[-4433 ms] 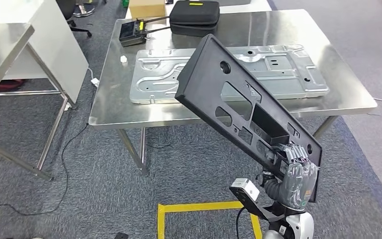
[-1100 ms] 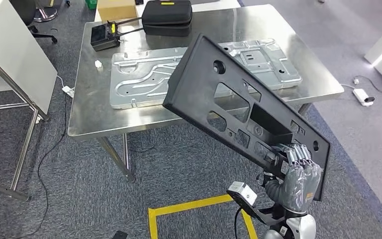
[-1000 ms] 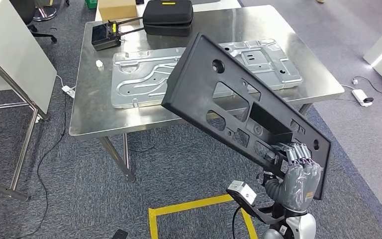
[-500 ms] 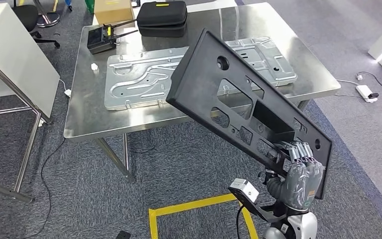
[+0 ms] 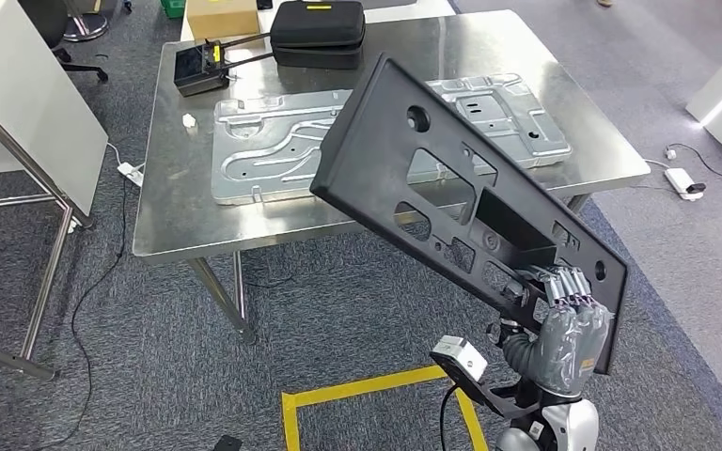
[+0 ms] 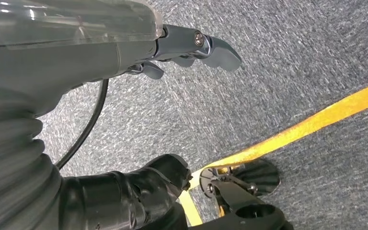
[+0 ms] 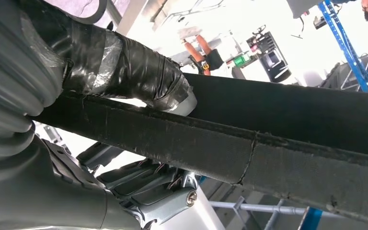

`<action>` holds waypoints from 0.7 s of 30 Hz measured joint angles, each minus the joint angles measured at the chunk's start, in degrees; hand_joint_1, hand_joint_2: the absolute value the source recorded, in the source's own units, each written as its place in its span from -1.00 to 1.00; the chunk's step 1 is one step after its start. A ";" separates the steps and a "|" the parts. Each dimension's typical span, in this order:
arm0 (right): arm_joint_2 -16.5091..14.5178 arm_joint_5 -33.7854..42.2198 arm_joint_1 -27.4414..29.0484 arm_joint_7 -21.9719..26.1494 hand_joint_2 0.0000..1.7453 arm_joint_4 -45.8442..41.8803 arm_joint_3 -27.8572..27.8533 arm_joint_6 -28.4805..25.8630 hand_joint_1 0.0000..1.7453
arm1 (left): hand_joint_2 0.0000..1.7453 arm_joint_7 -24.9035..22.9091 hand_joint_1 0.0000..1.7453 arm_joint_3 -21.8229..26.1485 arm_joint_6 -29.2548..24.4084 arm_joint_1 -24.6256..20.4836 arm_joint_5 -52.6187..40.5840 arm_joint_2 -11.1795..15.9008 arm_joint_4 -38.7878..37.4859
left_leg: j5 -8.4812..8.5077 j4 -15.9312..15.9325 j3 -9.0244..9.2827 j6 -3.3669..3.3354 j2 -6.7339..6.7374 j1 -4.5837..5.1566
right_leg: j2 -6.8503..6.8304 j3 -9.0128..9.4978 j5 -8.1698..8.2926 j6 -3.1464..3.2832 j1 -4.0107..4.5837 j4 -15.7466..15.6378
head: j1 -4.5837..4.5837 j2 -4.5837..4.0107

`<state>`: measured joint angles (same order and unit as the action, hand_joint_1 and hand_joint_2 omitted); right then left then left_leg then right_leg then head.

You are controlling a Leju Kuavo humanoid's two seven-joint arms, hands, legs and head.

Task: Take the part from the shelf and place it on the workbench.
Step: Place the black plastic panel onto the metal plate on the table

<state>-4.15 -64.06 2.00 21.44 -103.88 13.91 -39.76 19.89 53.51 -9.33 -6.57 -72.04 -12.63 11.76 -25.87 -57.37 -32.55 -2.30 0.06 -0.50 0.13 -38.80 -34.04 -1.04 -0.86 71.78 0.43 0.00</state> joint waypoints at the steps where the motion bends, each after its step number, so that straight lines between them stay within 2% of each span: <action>1: 0.02 0.00 0.02 -0.06 1.00 0.10 -0.03 0.00 1.00 | 1.00 0.00 -1.00 0.00 0.00 0.02 0.00 0.00 0.00 | -0.02 -0.07 -0.05 -0.02 0.01 0.03 | -0.01 -1.15 -0.56 -0.07 -0.01 2.41 | 0.00 0.00; 2: 0.03 0.00 0.03 -0.13 1.00 0.20 -0.05 0.00 1.00 | 1.00 0.00 -1.00 0.00 0.00 0.03 0.00 0.00 0.00 | -0.06 -0.18 -0.08 -0.03 0.00 0.05 | -0.01 -1.34 0.00 -0.06 -0.02 2.79 | 0.00 0.00; 3: 0.04 0.00 0.01 -0.20 1.00 0.26 -0.07 0.00 1.00 | 1.00 0.00 -1.00 -0.01 0.00 0.02 0.00 0.00 0.00 | -0.13 -0.31 -0.07 -0.01 -0.04 0.05 | -0.02 -0.43 1.56 0.03 -0.02 0.92 | 0.00 0.00; 4: 0.04 0.00 -0.03 -0.28 1.00 0.30 -0.07 0.00 1.00 | 1.00 0.00 -1.00 -0.01 0.00 0.02 0.00 -0.01 0.00 | -0.24 -0.46 -0.02 0.06 -0.08 0.05 | -0.04 1.38 3.68 0.22 -0.01 -2.73 | 0.01 0.00; 6: 0.04 0.04 -0.16 -0.40 1.00 0.31 -0.07 0.00 1.00 | 1.00 -0.01 -1.00 -0.02 -0.03 0.01 0.01 -0.02 0.00 | -0.53 -0.82 -0.07 0.43 -0.15 0.19 | -0.08 4.78 6.21 0.76 0.21 -9.75 | 0.00 0.00; 7: 0.05 0.12 -0.21 -0.50 1.00 0.31 -0.07 0.00 1.00 | 1.00 -0.04 -1.00 -0.02 -0.09 0.01 0.04 -0.02 0.00 | -0.64 -0.94 -0.17 0.70 -0.16 0.28 | -0.08 5.57 6.58 0.99 0.37 -11.62 | -0.01 0.00; 9: 0.09 0.30 -0.22 -0.77 1.00 0.31 -0.08 0.00 1.00 | 1.00 -0.32 -1.00 -0.02 -0.43 -0.01 0.18 -0.03 0.00 | -0.61 -0.94 -0.28 1.29 -0.16 0.36 | 0.00 5.62 6.57 1.40 0.61 -12.38 | -0.02 0.00; 11: 0.13 0.43 -0.22 -1.08 1.00 0.31 -0.09 0.00 1.00 | 1.00 -0.78 -1.00 -0.02 -1.11 -0.01 0.26 -0.04 0.00 | -1.06 -1.33 -0.45 1.85 -0.15 0.31 | -0.01 5.82 6.91 1.98 0.31 -12.82 | -0.03 0.00; 12: 0.13 0.48 -0.25 -1.19 1.00 0.31 -0.09 0.00 1.00 | 1.00 -1.01 -1.00 -0.02 -1.48 -0.02 0.26 -0.04 0.00 | -2.01 -2.66 -1.01 2.15 -0.15 0.29 | -0.06 5.95 7.07 2.34 0.13 -13.08 | -0.04 0.00; 13: 0.13 0.53 -0.26 -1.31 1.00 0.32 -0.07 0.00 1.00 | 1.00 -1.20 -1.00 -0.02 -1.80 -0.03 0.27 -0.04 0.00 | -3.60 -5.34 -2.23 2.45 -0.15 0.20 | -0.12 6.05 7.17 2.62 0.01 -13.26 | -0.07 0.00; 15: 0.15 0.74 -0.26 -1.47 1.00 0.45 -0.02 0.01 1.00 | 1.00 -1.51 -1.00 -0.02 -2.22 0.01 0.31 -0.04 0.00 | -7.04 -12.97 -5.81 2.95 -0.14 0.02 | -0.20 5.99 7.18 2.92 0.07 -13.26 | -0.09 0.00; 16: 0.17 0.99 -0.24 -1.54 1.00 0.57 0.03 0.01 1.00 | 1.00 -1.60 -1.00 -0.02 -2.34 0.07 0.33 -0.04 0.00 | -7.90 -16.01 -7.34 3.12 -0.14 -0.07 | -0.19 5.97 7.15 2.95 0.09 -13.21 | -0.09 0.00; 17: 0.21 1.24 -0.24 -1.56 1.00 0.72 0.11 0.02 1.00 | 1.00 -1.65 -1.00 -0.02 -2.40 0.13 0.35 -0.04 0.00 | -7.60 -17.02 -7.94 3.22 -0.14 -0.14 | -0.17 5.98 7.11 2.97 0.09 -13.17 | -0.09 0.00; 18: 0.26 1.44 -0.23 -1.57 1.00 0.84 0.21 0.02 1.00 | 1.00 -1.66 -1.00 -0.02 -2.46 0.15 0.35 -0.04 0.00 | -6.21 -15.67 -7.42 3.24 -0.13 -0.21 | -0.11 6.03 7.05 2.95 0.07 -13.11 | -0.10 0.00; 20: 0.34 1.56 -0.23 -1.57 1.00 0.98 0.41 0.02 1.00 | 1.00 -1.66 -1.00 -0.02 -2.53 0.09 0.35 -0.03 0.00 | -2.21 -8.12 -3.98 3.00 -0.13 -0.29 | 0.01 6.24 6.86 2.72 0.06 -13.02 | -0.09 0.00; 21: 0.39 1.57 -0.25 -1.57 1.00 1.00 0.46 0.02 1.00 | 1.00 -1.66 -1.00 -0.02 -2.56 0.01 0.35 -0.03 0.00 | -0.90 -4.45 -2.22 2.76 -0.15 -0.22 | 0.05 6.28 6.73 2.50 0.16 -12.90 | -0.08 0.00</action>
<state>-3.76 -62.49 1.75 19.87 -102.89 14.37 -39.74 18.23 53.48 -11.89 -6.56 -71.69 -12.67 11.76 -26.77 -61.81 -34.78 0.46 -0.08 -0.73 0.17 -32.51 -27.31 1.45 -0.70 58.87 0.34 0.00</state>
